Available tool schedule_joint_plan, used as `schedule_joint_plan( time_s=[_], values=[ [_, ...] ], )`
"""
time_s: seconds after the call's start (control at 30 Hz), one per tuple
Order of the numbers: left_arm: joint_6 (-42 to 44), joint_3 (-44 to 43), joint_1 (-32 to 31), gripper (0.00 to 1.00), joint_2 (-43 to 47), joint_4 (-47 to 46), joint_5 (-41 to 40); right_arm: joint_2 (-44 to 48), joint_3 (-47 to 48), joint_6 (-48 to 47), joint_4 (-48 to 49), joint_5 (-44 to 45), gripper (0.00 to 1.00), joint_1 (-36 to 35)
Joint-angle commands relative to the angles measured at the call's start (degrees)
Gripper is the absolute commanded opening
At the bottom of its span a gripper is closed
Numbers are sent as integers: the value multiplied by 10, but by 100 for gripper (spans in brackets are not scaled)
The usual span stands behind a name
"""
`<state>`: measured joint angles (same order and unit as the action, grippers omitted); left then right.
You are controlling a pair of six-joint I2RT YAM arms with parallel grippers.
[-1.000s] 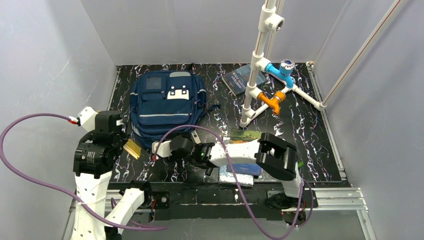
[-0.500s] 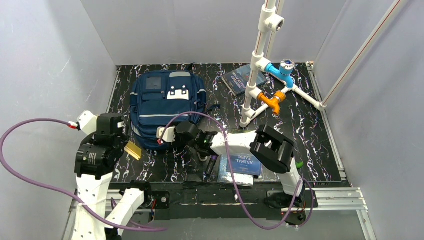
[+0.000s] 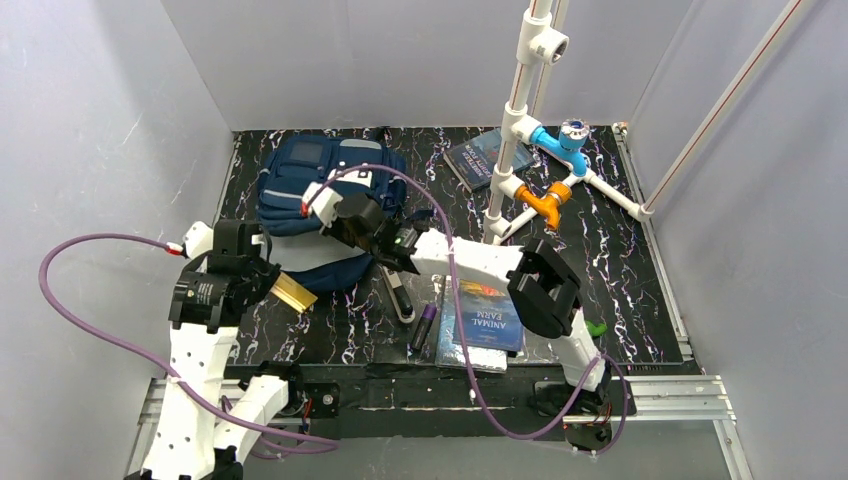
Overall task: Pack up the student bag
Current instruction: Place the book in the student bag.
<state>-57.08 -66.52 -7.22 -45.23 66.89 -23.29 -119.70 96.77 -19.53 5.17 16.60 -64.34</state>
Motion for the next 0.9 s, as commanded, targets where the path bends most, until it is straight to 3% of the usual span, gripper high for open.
schedule_joint_plan(
  time_s=[0.0, 0.1, 0.27, 0.43, 0.67, 0.87],
  values=[
    [-69, -32, 2, 0, 9, -37, -1, 34, 95, 137, -22, 33, 1, 25],
    [-171, 7, 2, 0, 23, -55, 21, 31, 122, 189, -29, 19, 1, 46],
    [-292, 97, 2, 0, 36, -175, 49, 25, 173, 307, -40, -3, 1, 76],
    [-244, 128, 2, 0, 12, -318, 55, 23, 195, 335, -35, -38, 1, 77],
    [-232, 75, 2, 0, 26, -322, 35, 31, 188, 330, -33, -43, 1, 77],
    [-265, 119, 2, 0, -16, -391, 51, 33, 194, 357, -32, -62, 1, 77]
  ],
)
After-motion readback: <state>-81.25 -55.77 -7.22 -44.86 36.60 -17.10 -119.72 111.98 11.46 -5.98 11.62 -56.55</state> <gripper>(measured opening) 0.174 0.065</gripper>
